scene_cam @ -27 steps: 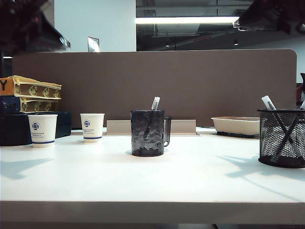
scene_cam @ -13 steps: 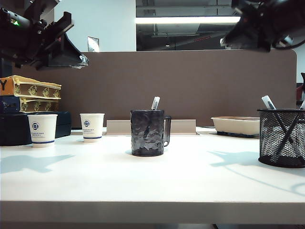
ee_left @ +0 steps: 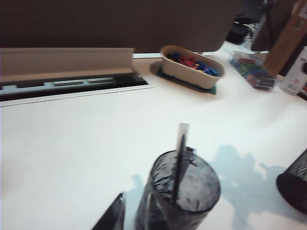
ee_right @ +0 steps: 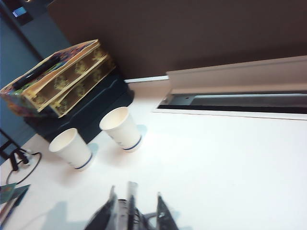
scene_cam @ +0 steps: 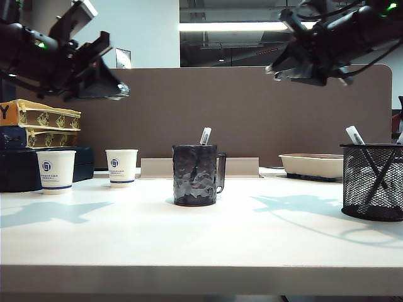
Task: Pick up one pen and put it in the pen container.
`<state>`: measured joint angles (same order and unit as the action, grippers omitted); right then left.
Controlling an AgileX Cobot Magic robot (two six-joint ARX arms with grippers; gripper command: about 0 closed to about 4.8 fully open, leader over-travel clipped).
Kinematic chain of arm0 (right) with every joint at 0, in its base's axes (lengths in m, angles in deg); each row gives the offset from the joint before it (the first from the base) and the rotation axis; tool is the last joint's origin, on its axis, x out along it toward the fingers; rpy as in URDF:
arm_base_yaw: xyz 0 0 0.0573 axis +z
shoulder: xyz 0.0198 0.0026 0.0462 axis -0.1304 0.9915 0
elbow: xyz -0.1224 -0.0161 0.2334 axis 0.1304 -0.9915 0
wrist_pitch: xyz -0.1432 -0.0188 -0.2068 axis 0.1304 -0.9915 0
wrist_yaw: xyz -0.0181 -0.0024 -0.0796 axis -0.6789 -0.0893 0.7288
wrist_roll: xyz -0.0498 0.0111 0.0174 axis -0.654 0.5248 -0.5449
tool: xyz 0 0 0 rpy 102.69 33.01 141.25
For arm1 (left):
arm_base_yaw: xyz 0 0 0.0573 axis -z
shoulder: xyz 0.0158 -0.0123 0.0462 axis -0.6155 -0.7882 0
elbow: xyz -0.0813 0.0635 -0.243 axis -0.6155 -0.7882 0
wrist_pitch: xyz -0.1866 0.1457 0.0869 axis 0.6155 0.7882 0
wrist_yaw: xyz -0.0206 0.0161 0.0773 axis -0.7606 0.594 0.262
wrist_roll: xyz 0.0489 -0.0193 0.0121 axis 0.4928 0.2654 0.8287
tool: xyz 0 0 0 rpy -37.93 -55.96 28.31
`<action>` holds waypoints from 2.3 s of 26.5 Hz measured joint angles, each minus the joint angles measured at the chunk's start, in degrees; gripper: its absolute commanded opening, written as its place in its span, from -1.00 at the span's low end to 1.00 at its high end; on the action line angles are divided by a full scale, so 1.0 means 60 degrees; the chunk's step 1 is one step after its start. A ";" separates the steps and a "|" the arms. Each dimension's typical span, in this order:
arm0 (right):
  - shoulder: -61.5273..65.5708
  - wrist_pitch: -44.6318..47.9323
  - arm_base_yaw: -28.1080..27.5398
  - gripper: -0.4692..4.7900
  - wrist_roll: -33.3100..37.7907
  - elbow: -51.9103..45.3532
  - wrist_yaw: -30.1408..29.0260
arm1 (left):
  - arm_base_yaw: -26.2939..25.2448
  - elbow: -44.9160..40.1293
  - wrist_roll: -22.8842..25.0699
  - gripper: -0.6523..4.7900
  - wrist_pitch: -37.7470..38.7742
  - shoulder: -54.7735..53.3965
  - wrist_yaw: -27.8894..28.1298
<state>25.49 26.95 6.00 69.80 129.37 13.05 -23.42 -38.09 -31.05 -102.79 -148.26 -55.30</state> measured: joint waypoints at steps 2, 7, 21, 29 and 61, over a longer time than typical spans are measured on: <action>0.0113 -0.0018 0.0087 -0.46 0.0025 0.0127 0.0000 | 0.0208 0.0102 0.0044 -0.55 -0.0004 -0.0080 -0.0004; 0.0463 -0.0280 0.0324 -0.37 0.0058 0.0608 -0.0040 | 0.0415 0.0357 0.0142 -0.55 -0.0015 -0.0328 -0.0029; 0.1304 -0.1428 0.0900 -0.37 0.0018 0.1752 -0.0197 | 0.0419 0.0488 0.0138 -0.42 -0.0109 -0.0710 0.0015; 0.1931 -0.1716 0.1377 -0.36 0.0051 0.2386 -0.0186 | 0.0423 0.0790 0.0138 -0.42 -0.0069 -0.0841 -0.0069; 0.3632 -0.2408 0.1581 -0.17 0.0321 0.3741 0.0015 | 0.0557 0.1814 0.1005 -0.42 0.1577 -0.1741 -0.0393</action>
<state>47.28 12.50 15.49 71.72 151.82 13.13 -20.08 -27.20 -25.02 -93.32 -158.71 -57.66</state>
